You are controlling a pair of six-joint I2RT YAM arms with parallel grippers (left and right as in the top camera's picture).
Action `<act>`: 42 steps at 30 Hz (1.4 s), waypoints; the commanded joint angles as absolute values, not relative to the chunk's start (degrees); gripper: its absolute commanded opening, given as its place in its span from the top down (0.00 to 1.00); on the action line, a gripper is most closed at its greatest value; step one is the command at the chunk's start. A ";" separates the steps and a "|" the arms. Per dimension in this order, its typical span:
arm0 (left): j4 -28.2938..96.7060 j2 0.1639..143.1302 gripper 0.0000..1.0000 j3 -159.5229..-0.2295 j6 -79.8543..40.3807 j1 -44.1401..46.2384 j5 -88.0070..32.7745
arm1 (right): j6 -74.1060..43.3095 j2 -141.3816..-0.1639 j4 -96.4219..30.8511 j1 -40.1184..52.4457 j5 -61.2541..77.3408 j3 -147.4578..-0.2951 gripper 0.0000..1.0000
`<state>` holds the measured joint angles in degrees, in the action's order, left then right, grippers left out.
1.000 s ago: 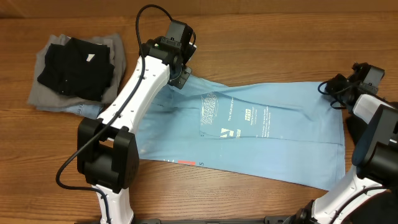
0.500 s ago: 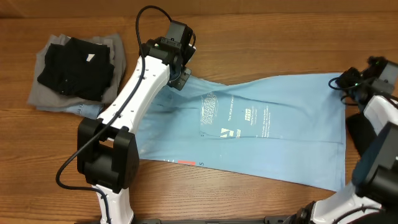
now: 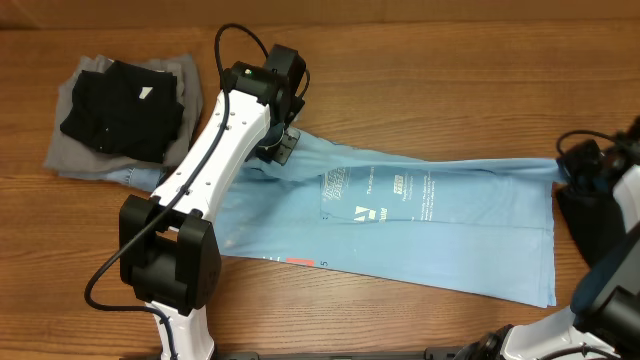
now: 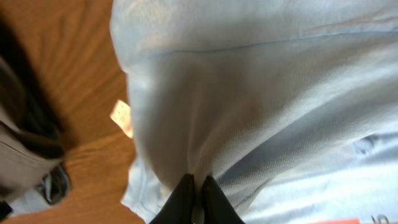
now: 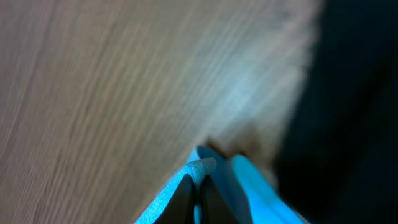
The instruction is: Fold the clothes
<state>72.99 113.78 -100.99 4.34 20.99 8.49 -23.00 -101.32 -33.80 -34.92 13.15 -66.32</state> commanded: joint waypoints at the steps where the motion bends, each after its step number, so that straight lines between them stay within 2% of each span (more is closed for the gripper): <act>1: 75.05 111.53 0.89 -102.54 2.52 20.91 4.78 | -24.03 -97.51 -36.95 -36.45 14.15 -67.26 0.96; 5: 77.56 111.55 0.84 -102.54 2.50 20.91 4.36 | -24.08 -96.51 -44.21 -36.45 14.15 -67.26 0.96; 9: 80.47 111.55 0.84 -102.21 2.48 20.91 4.36 | -25.04 -96.47 -51.79 -36.45 7.42 -67.26 0.96; 13: 81.03 111.55 0.83 -102.10 2.52 20.91 4.03 | -25.78 -96.47 -54.26 -36.51 4.34 -67.26 0.96; 15: 80.75 111.61 0.69 -102.04 2.59 20.93 -0.30 | -25.78 -96.47 -53.87 -36.45 4.95 -67.26 0.96; 19: 78.24 111.63 0.53 -99.39 2.74 21.15 -4.16 | -25.78 -96.47 -52.77 -36.45 6.55 -67.24 0.96; 24: 70.17 111.66 0.44 -88.97 2.55 21.19 -5.32 | -25.78 -96.47 -52.21 -36.45 7.49 -67.24 0.96; 28: 60.16 111.66 0.49 -82.63 2.57 21.17 -5.13 | -25.78 -96.47 -51.68 -36.45 8.23 -67.26 0.96; 32: 53.47 111.66 0.70 -79.96 2.59 21.17 -3.40 | -25.78 -96.47 -51.70 -36.45 8.27 -67.24 0.96; 34: 52.80 111.66 0.78 -79.94 2.79 21.17 -3.40 | -25.78 -96.47 -51.66 -36.45 8.27 -67.26 0.96; 37: 53.71 111.63 0.95 -80.29 3.27 21.10 -3.20 | -25.78 -96.47 -51.51 -36.45 8.38 -67.24 0.96; 42: 66.00 111.63 0.96 -90.48 3.18 19.53 0.67 | -25.78 -96.47 -51.03 -36.45 9.32 -67.26 0.96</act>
<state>61.21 112.62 -82.41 3.11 20.88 -2.33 -25.47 -98.04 -51.48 -36.53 8.69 -66.41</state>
